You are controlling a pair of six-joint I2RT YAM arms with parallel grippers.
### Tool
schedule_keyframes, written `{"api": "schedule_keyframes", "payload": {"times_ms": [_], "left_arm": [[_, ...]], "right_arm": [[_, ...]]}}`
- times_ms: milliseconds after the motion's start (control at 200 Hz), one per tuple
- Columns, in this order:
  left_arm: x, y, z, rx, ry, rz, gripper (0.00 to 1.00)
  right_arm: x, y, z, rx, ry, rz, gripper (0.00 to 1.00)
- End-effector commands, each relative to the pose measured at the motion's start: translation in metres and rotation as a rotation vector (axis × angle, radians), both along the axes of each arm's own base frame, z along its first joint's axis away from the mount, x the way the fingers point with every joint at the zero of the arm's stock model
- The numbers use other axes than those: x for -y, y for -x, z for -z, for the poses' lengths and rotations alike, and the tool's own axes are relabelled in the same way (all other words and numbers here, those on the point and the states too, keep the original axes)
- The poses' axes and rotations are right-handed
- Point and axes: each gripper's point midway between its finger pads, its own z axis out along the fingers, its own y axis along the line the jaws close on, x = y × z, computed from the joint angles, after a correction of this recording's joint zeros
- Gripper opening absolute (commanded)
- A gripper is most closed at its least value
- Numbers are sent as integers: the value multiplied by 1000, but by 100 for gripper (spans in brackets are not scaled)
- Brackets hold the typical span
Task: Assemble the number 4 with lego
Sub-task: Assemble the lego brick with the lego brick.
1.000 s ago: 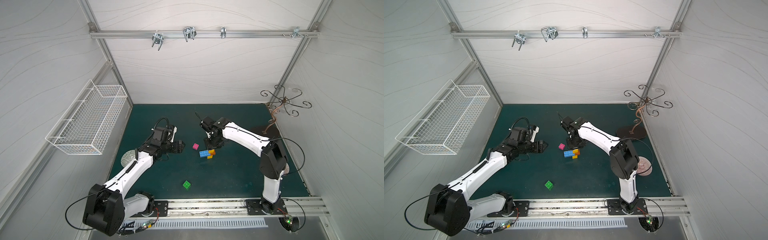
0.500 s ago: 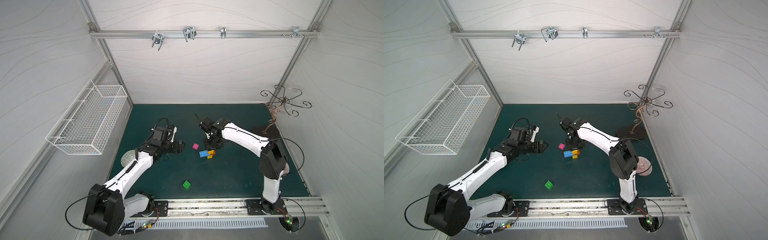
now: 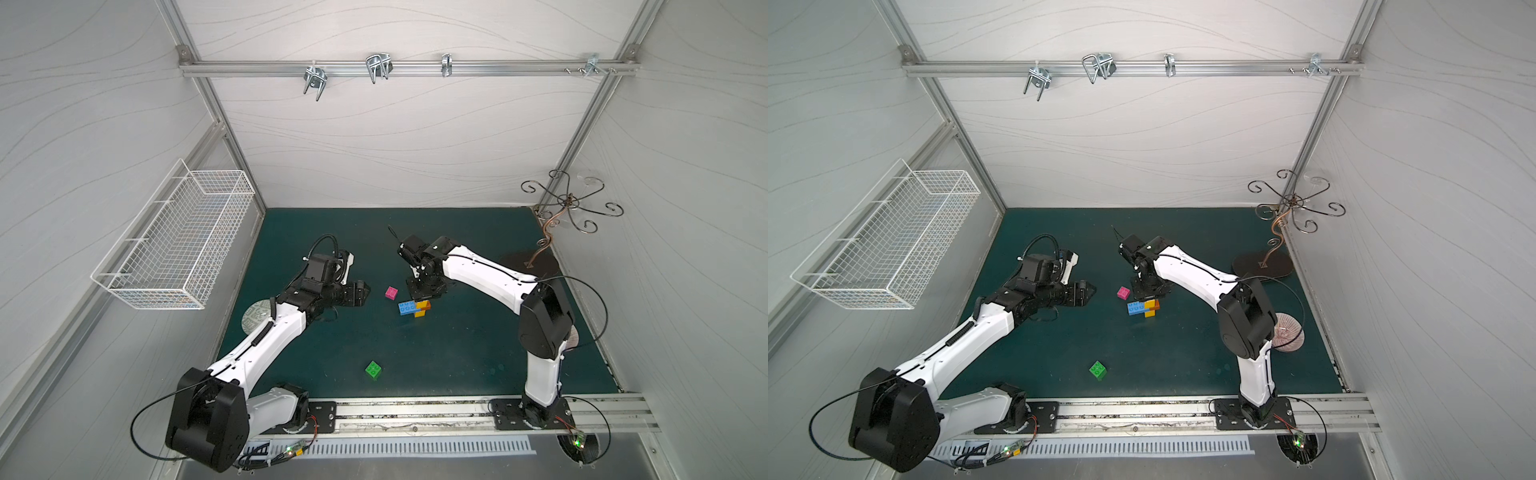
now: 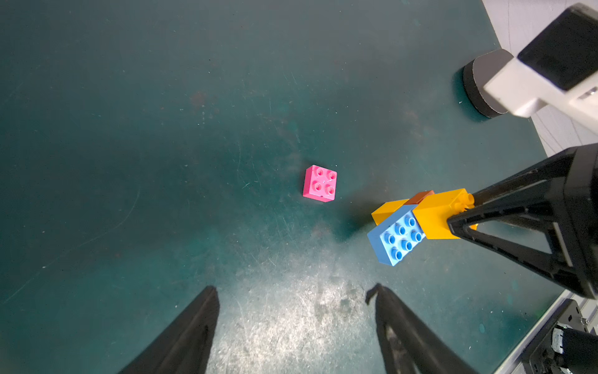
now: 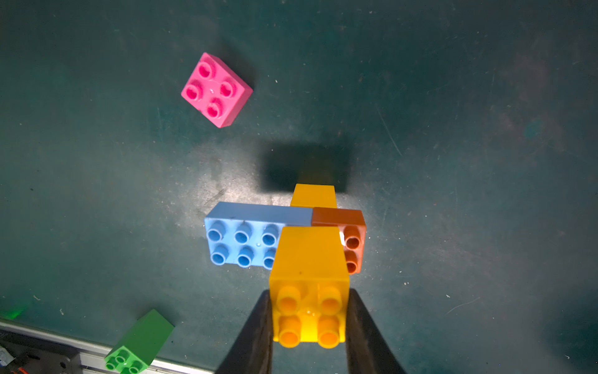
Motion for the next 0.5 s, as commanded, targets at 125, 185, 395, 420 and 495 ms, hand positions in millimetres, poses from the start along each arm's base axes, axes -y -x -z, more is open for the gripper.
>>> {"api": "schedule_keyframes", "payload": {"times_ms": [125, 185, 395, 420, 495], "left_arm": [[1, -8, -13, 45, 17, -6, 78], [1, -8, -13, 46, 16, -7, 78], [1, -9, -14, 49, 15, -7, 78], [1, -9, -14, 49, 15, -7, 78], [1, -9, -14, 48, 14, -7, 78]], "right_arm": [[17, 22, 52, -104, 144, -44, 6], [17, 25, 55, -105, 151, -52, 5], [22, 30, 62, -79, 163, -75, 4], [23, 30, 64, -81, 165, -79, 4], [25, 33, 68, -89, 176, -91, 4]]}}
